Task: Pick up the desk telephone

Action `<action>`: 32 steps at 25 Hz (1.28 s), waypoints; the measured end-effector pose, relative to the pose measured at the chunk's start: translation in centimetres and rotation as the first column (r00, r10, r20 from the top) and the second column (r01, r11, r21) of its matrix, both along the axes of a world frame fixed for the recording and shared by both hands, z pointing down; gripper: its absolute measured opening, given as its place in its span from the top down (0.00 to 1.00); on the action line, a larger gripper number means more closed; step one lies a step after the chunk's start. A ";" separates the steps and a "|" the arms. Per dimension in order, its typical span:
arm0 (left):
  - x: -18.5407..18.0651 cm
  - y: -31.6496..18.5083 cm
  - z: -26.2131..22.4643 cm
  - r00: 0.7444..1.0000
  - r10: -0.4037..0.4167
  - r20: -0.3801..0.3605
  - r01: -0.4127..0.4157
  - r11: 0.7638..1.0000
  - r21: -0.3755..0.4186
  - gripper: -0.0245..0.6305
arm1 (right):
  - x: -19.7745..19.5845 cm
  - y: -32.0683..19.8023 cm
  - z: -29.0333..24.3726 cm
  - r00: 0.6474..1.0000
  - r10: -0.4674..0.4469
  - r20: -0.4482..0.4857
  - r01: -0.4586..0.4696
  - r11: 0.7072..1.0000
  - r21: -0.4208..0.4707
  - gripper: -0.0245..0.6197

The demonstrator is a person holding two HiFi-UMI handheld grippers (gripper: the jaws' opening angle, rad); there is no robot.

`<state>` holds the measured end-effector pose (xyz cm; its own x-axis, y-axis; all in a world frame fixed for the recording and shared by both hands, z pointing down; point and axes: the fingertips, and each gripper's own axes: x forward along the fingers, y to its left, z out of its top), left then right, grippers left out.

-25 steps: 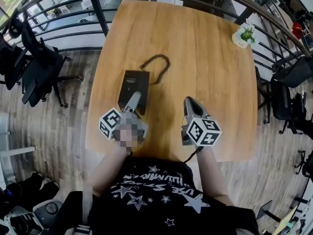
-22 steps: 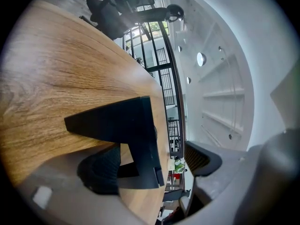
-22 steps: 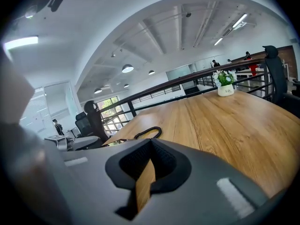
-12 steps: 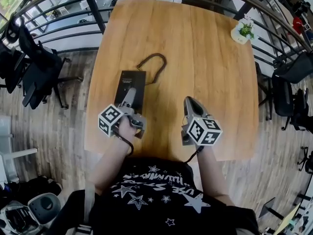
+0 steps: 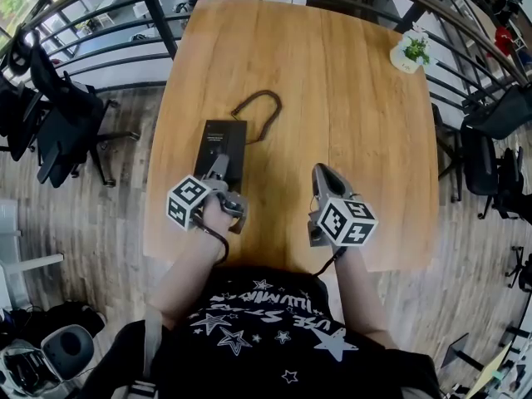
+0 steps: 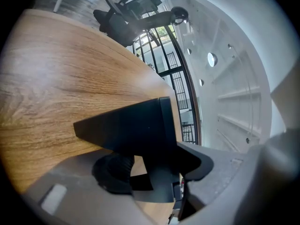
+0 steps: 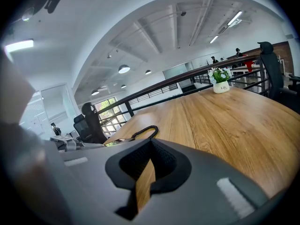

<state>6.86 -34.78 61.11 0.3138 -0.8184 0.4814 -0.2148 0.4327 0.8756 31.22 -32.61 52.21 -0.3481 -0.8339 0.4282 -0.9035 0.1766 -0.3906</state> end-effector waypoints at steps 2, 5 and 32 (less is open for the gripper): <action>0.1 -0.1 -0.1 1.000 0.009 -0.001 -0.009 1.000 0.007 0.56 | 0.1 0.0 0.0 1.000 0.001 -0.003 -0.001 1.000 0.000 0.96; 0.1 -0.2 -0.3 1.000 0.024 0.011 -0.025 0.999 0.024 0.59 | 0.1 0.0 -0.1 1.000 0.002 -0.006 -0.002 1.000 0.000 0.96; -1.3 0.8 -2.8 0.972 0.148 -0.182 -0.124 0.983 0.137 0.67 | -2.2 0.7 -2.2 0.998 0.029 -0.049 -0.027 0.999 0.046 0.96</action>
<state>5.51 -33.99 58.35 0.5026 -0.8109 0.2997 -0.0886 0.2965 0.9509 28.98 -31.92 49.99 -0.3039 -0.8619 0.4060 -0.9262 0.1675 -0.3377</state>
